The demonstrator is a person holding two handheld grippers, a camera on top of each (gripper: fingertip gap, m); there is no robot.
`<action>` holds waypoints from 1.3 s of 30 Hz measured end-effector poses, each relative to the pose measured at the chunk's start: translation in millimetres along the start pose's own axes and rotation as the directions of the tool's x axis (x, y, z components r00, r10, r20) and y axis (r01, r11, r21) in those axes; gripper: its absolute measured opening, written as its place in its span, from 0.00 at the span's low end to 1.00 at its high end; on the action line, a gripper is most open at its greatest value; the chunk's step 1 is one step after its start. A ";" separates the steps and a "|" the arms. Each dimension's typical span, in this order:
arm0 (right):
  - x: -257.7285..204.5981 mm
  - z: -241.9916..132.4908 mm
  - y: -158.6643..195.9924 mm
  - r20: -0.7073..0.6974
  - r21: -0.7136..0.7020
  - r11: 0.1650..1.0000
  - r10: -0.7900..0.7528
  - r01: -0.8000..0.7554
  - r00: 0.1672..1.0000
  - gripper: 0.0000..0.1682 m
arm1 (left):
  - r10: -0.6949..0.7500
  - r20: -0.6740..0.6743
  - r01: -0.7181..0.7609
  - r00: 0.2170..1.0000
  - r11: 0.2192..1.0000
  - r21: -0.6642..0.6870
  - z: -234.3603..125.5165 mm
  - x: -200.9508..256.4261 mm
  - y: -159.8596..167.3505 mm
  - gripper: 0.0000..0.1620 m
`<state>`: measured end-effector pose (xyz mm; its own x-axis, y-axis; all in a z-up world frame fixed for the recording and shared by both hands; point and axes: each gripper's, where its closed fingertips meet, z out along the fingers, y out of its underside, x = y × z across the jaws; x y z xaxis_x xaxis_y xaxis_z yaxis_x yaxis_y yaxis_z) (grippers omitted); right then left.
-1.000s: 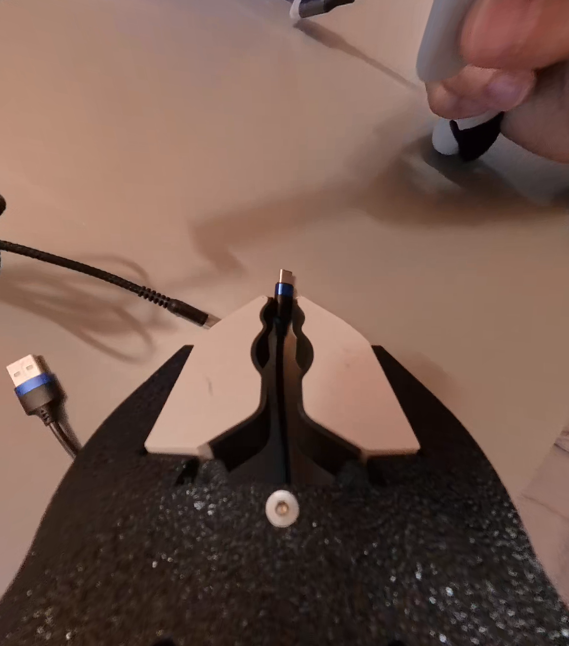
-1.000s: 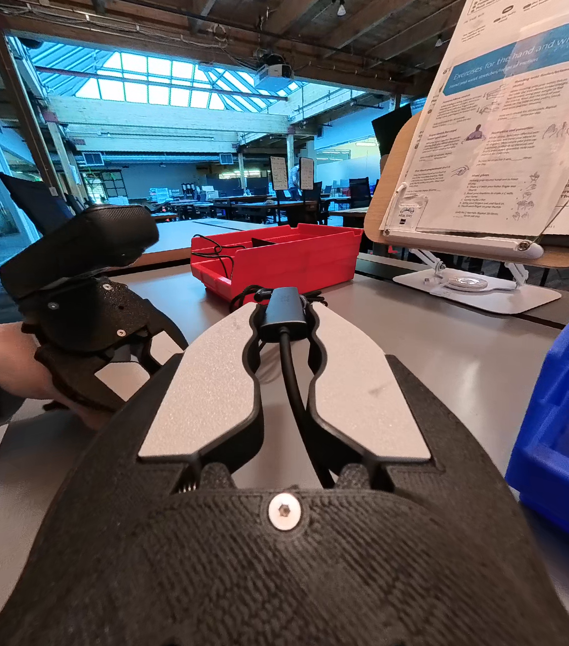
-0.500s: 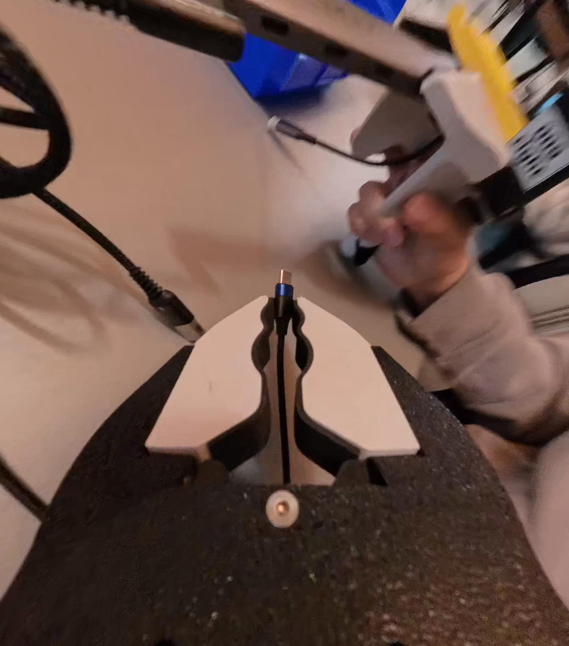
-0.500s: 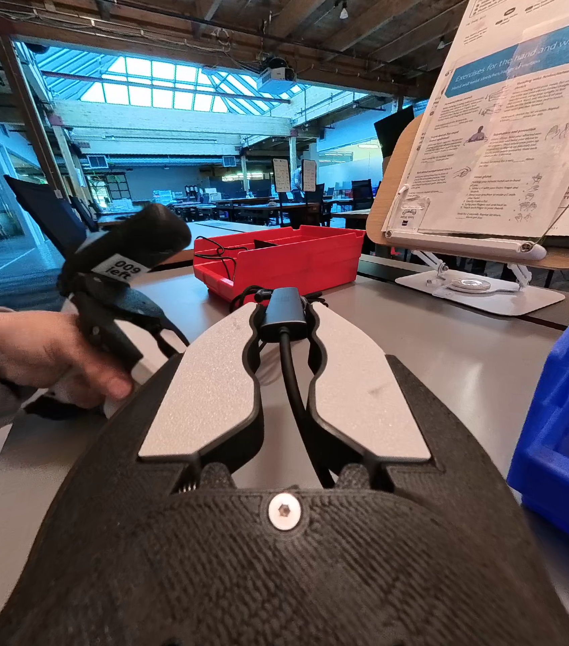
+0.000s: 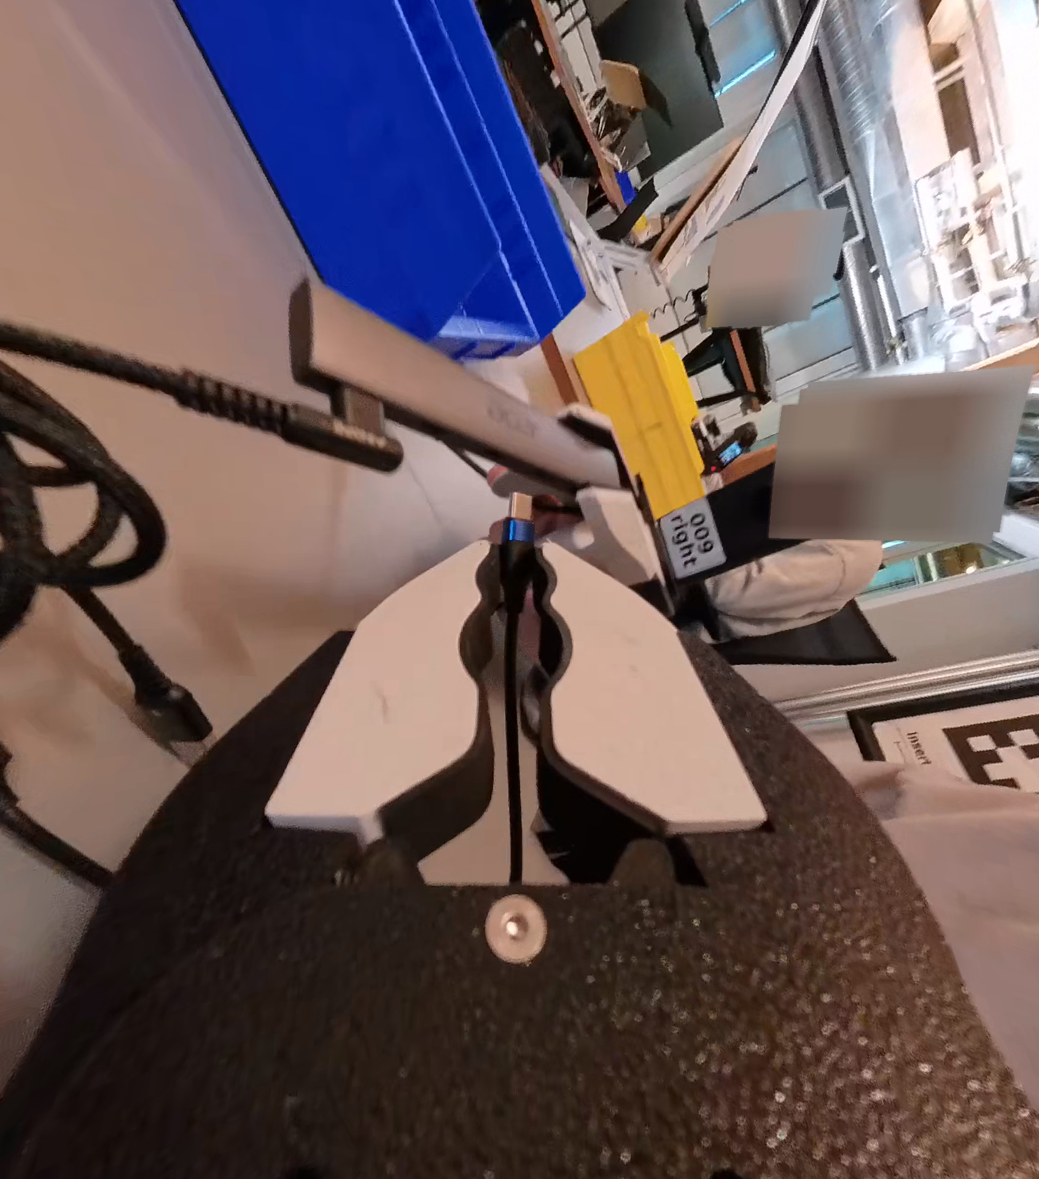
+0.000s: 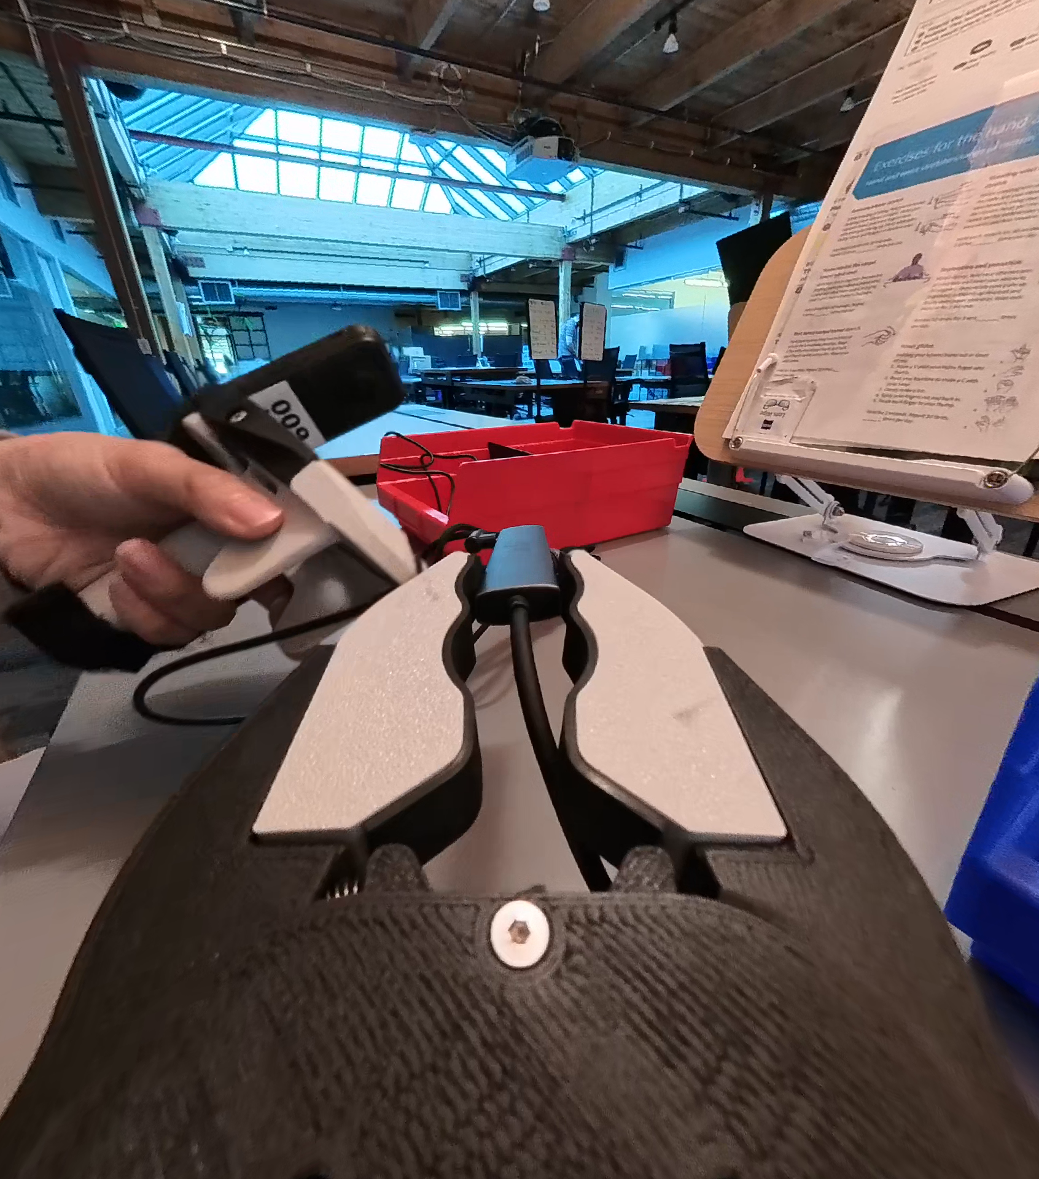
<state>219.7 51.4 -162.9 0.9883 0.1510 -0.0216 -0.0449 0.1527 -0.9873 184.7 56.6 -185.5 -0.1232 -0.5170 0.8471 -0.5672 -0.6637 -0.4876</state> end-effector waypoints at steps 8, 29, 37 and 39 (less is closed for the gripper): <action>2.6 -5.1 -5.9 0.027 0.050 0.997 0.049 -0.051 0.998 0.14 | -0.019 0.006 0.020 1.000 0.999 -0.026 -5.0 -5.4 -11.9 0.05; -14.1 1.0 -1.3 0.069 0.024 0.995 -0.103 0.102 0.992 0.14 | 0.000 0.005 0.000 1.000 0.993 -0.114 -11.2 -5.5 -4.1 0.05; -20.6 3.6 3.2 0.098 -0.001 0.989 -0.145 0.145 0.985 0.14 | 0.020 0.014 -0.018 1.000 0.994 -0.108 -14.2 -8.1 -3.9 0.05; -18.8 3.1 2.0 0.095 0.006 0.992 -0.129 0.129 0.987 0.14 | 0.071 0.031 -0.069 0.997 0.994 -0.081 -11.9 -7.1 -6.9 0.05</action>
<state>200.5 51.9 -164.0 0.9674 0.2226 0.1208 0.0819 0.1763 -0.9809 179.8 71.3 -185.7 -0.1381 -0.5794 0.8032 -0.6216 -0.5806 -0.5258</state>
